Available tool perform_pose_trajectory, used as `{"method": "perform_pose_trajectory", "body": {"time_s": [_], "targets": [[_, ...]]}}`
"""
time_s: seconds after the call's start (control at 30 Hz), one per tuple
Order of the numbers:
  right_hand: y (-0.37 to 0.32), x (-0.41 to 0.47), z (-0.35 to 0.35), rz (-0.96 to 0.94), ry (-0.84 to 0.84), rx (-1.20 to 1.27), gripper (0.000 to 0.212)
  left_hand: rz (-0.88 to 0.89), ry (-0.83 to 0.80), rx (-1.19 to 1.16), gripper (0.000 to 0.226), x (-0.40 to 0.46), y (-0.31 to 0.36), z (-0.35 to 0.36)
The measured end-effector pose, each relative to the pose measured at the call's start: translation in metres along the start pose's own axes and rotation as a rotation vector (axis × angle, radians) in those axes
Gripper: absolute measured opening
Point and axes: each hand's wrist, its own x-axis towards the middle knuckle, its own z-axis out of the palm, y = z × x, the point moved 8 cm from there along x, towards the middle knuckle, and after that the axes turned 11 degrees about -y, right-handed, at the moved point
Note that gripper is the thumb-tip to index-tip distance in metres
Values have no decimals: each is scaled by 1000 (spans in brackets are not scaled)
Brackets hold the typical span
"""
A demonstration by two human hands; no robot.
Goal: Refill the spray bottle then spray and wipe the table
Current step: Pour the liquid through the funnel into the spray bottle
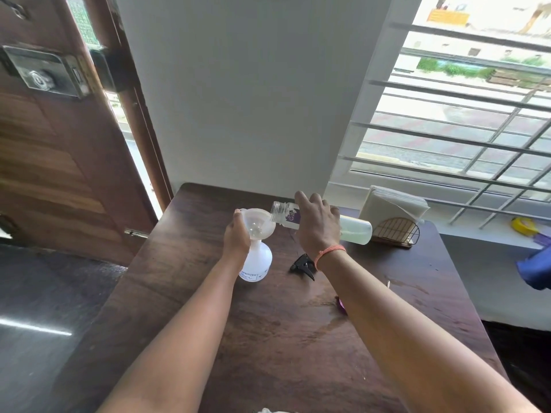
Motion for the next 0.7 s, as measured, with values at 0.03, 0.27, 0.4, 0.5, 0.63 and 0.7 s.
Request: {"method": "perform_pose_trajectory", "body": {"time_s": [0.03,0.27,0.4,0.5,0.63,0.7], "targets": [[0,0,0,-1,0,2,36,-4,0,0,38,0,0,0],[-1,-1,-1,-4,10,5,31,-3,-6,12,39,-2,1,0],[-1,-2,-4,1,9,0,33,-10,2,18,39,-1,1,-1],[-2,-3,-7,-1,9,2,33,-12,12,29,40,-2,1,-2],[-1,-4,-10,5,18,5,31,-34,14,35,49,-2,-1,-3],[-1,-5,-11,10,25,-1,33,-36,12,30,51,-2,-1,-3]]}}
